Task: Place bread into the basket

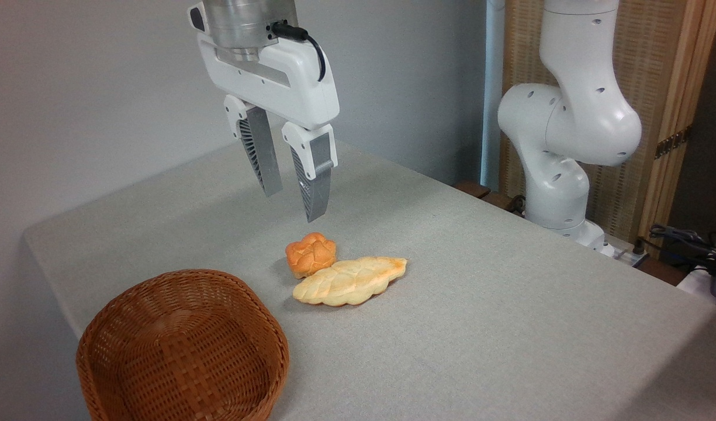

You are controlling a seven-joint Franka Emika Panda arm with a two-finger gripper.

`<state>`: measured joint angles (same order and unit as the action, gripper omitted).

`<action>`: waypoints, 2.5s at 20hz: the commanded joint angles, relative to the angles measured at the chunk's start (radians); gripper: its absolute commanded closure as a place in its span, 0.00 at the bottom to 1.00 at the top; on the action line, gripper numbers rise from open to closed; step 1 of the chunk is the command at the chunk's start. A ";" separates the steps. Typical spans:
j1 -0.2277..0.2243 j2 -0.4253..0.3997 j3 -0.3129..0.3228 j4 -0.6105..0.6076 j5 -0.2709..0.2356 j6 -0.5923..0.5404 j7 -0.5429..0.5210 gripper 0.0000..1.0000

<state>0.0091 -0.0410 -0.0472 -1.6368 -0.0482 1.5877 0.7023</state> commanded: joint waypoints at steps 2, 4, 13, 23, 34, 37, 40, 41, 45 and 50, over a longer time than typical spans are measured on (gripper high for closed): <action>-0.004 0.000 0.009 0.009 -0.007 -0.003 0.016 0.00; -0.004 0.000 0.009 0.009 -0.007 -0.002 0.016 0.00; -0.001 -0.004 0.009 0.006 -0.005 0.000 0.016 0.00; -0.001 -0.004 0.009 0.003 -0.005 0.009 0.016 0.00; -0.018 -0.022 -0.059 -0.139 0.001 0.086 0.016 0.00; -0.034 -0.077 -0.057 -0.289 0.001 0.181 0.023 0.00; -0.034 -0.198 -0.046 -0.483 0.001 0.274 0.161 0.00; -0.034 -0.221 -0.045 -0.527 0.001 0.284 0.211 0.00; -0.034 -0.234 -0.042 -0.615 0.001 0.296 0.368 0.00; -0.046 -0.227 -0.042 -0.667 0.002 0.354 0.373 0.00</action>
<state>-0.0230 -0.2590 -0.0977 -2.2592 -0.0471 1.8770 1.0561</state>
